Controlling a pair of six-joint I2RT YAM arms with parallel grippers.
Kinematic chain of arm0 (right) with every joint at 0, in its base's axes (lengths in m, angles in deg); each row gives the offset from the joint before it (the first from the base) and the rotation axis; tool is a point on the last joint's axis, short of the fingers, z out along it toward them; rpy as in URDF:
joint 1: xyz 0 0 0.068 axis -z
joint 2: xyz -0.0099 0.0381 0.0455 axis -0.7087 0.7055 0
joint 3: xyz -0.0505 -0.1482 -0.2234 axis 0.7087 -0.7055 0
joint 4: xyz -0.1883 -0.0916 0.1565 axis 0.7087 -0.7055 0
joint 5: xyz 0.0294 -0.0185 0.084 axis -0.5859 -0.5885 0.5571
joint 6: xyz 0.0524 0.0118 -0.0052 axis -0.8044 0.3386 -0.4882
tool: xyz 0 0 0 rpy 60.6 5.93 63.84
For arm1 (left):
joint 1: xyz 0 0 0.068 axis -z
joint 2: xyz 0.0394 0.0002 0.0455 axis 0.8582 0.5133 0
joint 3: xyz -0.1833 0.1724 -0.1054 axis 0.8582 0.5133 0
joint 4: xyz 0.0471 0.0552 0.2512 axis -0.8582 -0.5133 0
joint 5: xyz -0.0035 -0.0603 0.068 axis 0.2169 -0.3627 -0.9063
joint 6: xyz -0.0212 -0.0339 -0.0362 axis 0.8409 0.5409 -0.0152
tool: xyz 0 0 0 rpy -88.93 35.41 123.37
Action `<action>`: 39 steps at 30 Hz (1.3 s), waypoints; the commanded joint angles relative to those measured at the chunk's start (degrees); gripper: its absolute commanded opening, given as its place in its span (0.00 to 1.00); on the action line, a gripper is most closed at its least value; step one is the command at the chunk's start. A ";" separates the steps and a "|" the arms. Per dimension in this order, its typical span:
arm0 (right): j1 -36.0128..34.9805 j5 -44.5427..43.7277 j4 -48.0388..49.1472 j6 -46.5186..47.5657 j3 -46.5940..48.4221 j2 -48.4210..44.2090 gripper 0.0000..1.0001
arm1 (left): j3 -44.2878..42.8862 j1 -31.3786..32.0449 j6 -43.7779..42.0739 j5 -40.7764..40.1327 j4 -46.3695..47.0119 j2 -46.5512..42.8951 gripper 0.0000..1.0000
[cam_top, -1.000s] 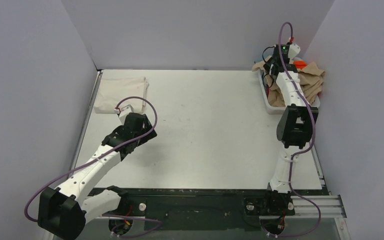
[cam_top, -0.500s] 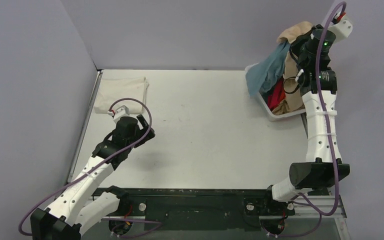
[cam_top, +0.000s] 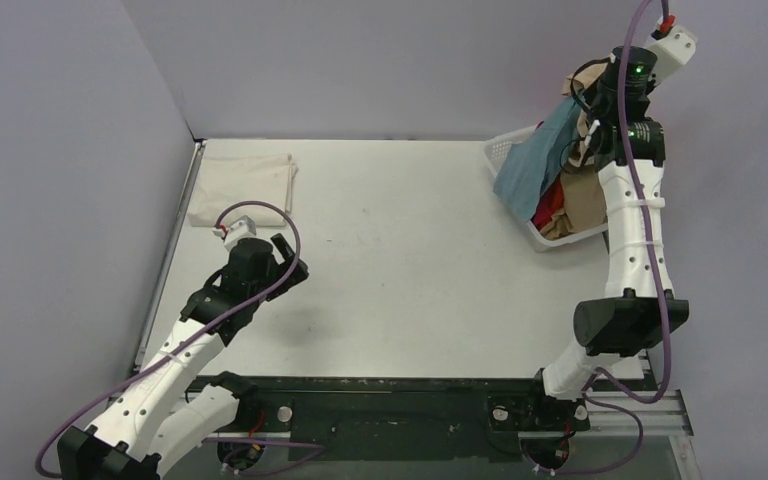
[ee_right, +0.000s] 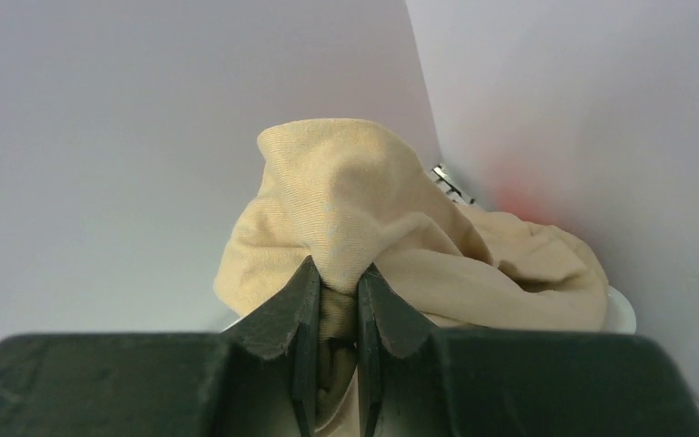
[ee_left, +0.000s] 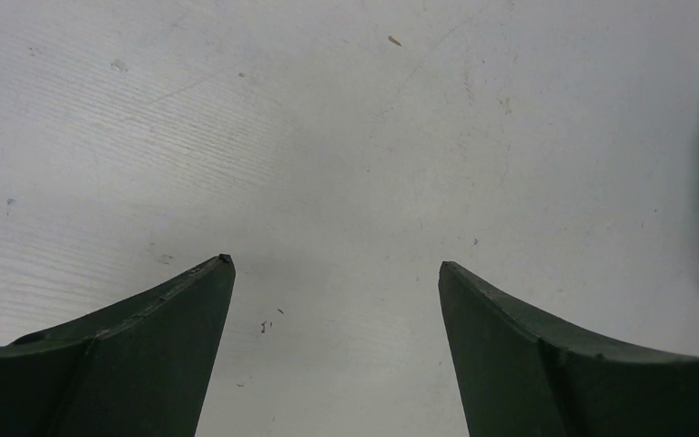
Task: Fold and stack the t-shirts
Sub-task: Grab crumpled tshirt from bin with the right arm
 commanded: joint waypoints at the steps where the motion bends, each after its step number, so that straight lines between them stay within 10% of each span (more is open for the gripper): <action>1: 0.66 -5.92 -1.82 -0.54 3.03 4.35 0.00 | -0.43 -0.32 0.48 -1.10 0.09 0.60 0.93; 12: 0.85 -11.32 -1.77 -6.34 -13.42 14.44 0.00 | -1.16 -0.32 0.50 -1.30 0.60 5.32 0.93; 24: 3.87 -10.67 -13.74 -10.97 9.70 43.56 0.00 | -1.42 -0.32 0.74 -3.07 0.82 10.95 0.93; 33: 7.28 -6.29 -15.83 -18.09 15.67 48.03 0.00 | -3.37 -0.32 0.28 -1.99 2.14 17.03 0.93; 39: 6.38 4.15 -11.28 -9.60 11.50 37.55 0.31 | -3.52 -0.28 -0.42 0.11 3.55 17.49 0.93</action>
